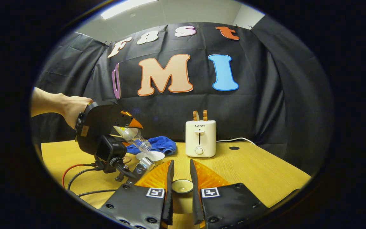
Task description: Open the teacup lid with one hand, grasp the water bottle and pour water into the teacup with the other hand; after pouring, place the water bottle on the coaster and then close the teacup lid.
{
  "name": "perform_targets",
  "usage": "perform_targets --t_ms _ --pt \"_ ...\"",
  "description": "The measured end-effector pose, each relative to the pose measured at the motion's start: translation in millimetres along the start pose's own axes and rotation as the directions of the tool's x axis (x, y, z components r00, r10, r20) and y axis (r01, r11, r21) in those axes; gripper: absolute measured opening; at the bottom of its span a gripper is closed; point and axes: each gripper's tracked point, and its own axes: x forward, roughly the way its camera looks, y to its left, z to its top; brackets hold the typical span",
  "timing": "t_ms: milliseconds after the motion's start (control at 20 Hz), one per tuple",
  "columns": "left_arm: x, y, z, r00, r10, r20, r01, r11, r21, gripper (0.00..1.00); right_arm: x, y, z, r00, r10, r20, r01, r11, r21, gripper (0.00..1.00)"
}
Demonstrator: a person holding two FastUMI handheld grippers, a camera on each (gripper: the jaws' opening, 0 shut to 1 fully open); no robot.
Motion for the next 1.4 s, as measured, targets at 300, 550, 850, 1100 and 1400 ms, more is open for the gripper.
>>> perform_targets --t_ms 300,550,850,1100,1400 --pt "-1 3 1 1.0 0.006 -0.001 -0.006 1.0 0.016 0.67 0 1 0 1.0 0.002 0.0 -0.002 1.0 0.0 0.28" --pt "-2 2 2 1.0 0.007 0.007 -0.007 1.0 0.006 0.67 0 1 0 1.0 0.003 0.0 -0.003 1.0 0.0 0.28" --pt "1 -13 5 0.999 0.001 0.035 0.003 0.992 -0.129 0.67 0 1 0 1.0 0.003 0.001 -0.003 1.0 0.0 0.28" --pt "-2 -17 4 0.997 0.006 0.073 0.025 0.912 -0.409 0.66 0 2 0 1.0 0.002 0.001 -0.002 1.0 -0.001 0.27" --pt "-14 6 17 0.968 0.179 0.178 0.065 0.506 -0.86 0.68 -1 -2 -1 1.0 -0.01 0.001 0.01 1.0 -0.002 0.27"
